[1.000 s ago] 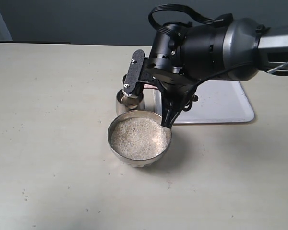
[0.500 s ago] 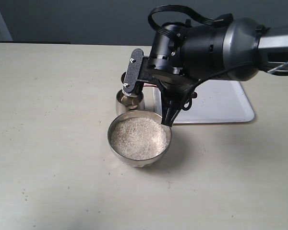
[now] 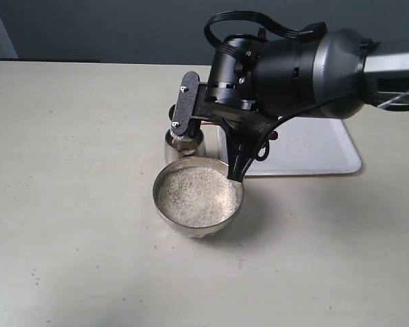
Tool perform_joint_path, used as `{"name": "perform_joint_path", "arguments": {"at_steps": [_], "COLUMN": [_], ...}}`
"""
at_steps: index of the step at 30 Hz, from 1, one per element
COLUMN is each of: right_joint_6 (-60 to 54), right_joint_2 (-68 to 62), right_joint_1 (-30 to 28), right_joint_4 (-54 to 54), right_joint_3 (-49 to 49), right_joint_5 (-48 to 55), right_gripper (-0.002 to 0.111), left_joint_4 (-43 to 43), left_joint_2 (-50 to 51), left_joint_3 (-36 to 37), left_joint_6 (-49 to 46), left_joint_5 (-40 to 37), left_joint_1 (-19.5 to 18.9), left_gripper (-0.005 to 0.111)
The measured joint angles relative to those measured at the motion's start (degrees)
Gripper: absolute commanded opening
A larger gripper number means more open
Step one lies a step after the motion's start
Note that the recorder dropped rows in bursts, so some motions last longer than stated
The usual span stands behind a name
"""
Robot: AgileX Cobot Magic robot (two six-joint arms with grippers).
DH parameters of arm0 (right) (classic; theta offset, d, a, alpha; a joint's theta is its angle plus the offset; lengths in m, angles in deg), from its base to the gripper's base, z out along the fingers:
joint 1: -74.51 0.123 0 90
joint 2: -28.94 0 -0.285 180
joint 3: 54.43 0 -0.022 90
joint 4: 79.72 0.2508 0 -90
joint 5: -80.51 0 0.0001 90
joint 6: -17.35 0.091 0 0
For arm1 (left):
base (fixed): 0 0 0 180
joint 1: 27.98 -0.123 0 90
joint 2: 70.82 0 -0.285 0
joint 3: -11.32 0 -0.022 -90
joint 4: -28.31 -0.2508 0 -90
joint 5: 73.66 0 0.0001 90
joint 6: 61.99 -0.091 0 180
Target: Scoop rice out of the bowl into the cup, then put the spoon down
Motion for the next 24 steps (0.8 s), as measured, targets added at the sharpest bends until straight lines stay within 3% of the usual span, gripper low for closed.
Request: {"name": "perform_joint_path", "arguments": {"at_steps": [24], "right_joint_6": [0.1], "right_joint_2": [0.0], "right_joint_1": [0.1], "right_joint_4": [0.0], "right_joint_3": [0.0], "right_joint_5": [0.6], "right_gripper": [-0.001], "left_joint_4": [0.0], "left_joint_2": [0.0], "left_joint_3": [0.0], "left_joint_6": [0.0], "left_joint_5": [0.0], "left_joint_1": [0.0], "left_gripper": [0.001]}}
